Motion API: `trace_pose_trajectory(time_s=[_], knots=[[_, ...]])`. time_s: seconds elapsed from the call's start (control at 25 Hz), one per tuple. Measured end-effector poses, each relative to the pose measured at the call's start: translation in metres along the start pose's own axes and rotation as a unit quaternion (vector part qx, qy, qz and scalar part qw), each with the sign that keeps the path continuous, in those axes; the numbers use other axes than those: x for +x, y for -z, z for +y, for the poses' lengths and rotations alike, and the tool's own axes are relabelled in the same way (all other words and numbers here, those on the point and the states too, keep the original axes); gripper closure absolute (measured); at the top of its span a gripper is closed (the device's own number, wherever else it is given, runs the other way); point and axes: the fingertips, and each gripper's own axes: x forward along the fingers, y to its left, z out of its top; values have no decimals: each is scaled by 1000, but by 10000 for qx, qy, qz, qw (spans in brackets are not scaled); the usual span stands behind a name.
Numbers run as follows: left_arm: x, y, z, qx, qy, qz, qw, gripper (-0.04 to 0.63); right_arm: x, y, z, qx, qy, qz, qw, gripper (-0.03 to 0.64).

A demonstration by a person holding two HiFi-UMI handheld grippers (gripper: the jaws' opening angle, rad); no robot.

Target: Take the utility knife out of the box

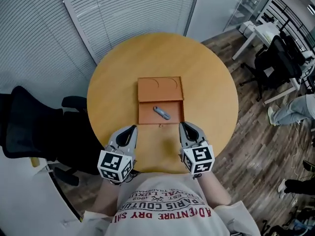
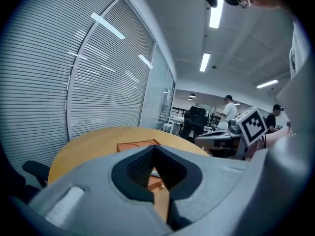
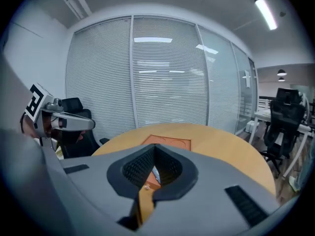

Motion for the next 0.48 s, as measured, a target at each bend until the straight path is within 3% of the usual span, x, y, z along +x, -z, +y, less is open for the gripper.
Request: trace_pose_trajectory(time_s=[0.2,0.36,0.48], knots=[[14,19,13,-170,-528,-13,9985,600,50,29,3,-277,-827,574,9945,609],[17,37,27,-127,-976,32,9951,600,79,58,17,-664,-1505,1199,9791,609],[22,45,38,-151,-1130,57,9935,600,104,71,18,-923,-1719,1483,9695,609]])
